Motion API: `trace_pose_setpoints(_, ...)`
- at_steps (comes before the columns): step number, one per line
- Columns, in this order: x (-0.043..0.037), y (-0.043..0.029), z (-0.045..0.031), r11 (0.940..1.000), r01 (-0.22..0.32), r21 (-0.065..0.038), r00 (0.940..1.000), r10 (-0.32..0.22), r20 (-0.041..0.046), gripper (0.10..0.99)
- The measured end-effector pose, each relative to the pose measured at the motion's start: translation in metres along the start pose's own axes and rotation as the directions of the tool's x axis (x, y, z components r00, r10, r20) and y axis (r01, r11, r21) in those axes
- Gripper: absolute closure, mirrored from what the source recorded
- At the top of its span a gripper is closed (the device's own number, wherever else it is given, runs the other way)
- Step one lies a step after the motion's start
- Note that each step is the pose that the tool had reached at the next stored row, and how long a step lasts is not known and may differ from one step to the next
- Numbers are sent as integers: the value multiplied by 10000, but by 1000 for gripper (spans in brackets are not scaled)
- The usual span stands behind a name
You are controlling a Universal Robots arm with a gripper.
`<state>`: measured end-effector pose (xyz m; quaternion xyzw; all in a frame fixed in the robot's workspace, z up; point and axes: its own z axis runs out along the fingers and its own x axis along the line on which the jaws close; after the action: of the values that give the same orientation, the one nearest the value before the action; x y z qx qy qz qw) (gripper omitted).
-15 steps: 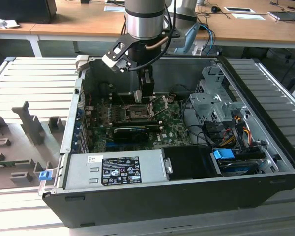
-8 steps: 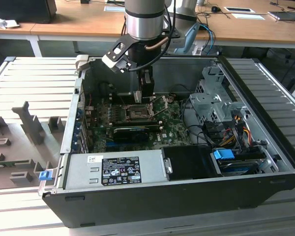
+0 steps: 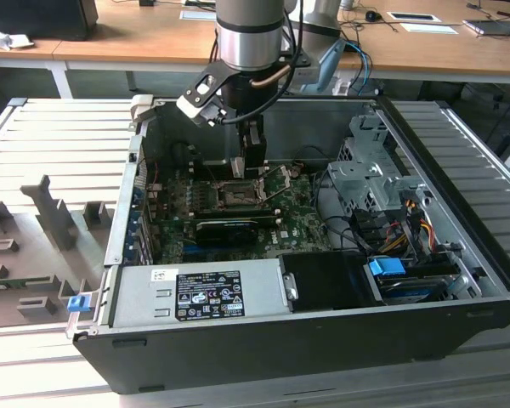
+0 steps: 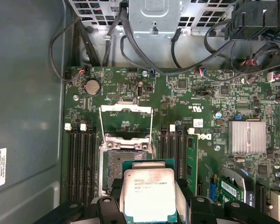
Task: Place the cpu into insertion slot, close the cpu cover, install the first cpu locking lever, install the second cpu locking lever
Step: 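Place the cpu into insertion slot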
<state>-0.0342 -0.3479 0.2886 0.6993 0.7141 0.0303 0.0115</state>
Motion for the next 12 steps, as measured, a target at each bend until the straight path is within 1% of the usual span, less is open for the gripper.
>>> trace_pose_setpoints(12, 2, -2, 40, 10000, 0, 1, 10000, 0, 2, 561)
